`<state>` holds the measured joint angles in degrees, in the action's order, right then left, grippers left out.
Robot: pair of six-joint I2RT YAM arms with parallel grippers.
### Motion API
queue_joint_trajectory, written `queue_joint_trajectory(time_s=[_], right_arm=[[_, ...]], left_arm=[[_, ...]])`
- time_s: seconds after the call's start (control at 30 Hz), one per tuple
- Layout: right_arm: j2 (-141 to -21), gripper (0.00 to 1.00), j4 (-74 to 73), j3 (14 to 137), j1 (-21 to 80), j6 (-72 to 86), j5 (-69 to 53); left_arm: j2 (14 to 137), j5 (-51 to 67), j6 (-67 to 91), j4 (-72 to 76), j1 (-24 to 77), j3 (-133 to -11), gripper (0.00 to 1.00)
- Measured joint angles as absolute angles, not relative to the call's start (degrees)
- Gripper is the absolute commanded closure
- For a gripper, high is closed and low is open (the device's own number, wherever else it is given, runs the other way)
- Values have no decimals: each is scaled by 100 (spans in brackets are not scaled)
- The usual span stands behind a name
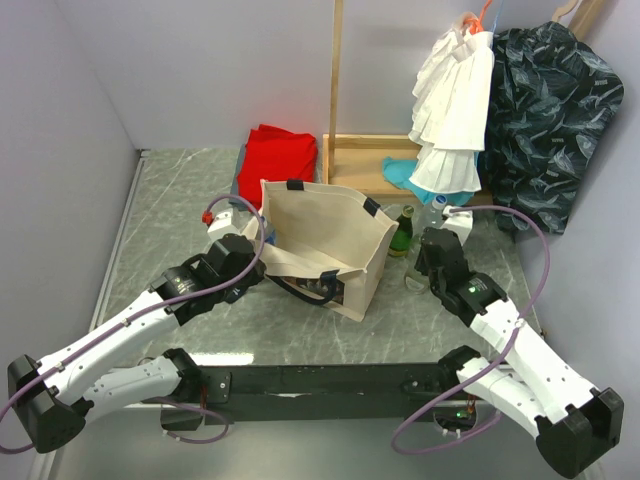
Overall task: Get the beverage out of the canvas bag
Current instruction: Place the drink at the center of the board.
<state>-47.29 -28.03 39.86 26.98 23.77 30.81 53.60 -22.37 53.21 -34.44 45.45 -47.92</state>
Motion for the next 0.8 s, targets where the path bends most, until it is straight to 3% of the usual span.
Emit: queue_joint_trajectory(time_s=[0.8], right_arm=[[-4945,100,-2617,3885,2692,2724,3450]], left_arm=[[5363,-2237,5321,-3446,4545,-4792,82]])
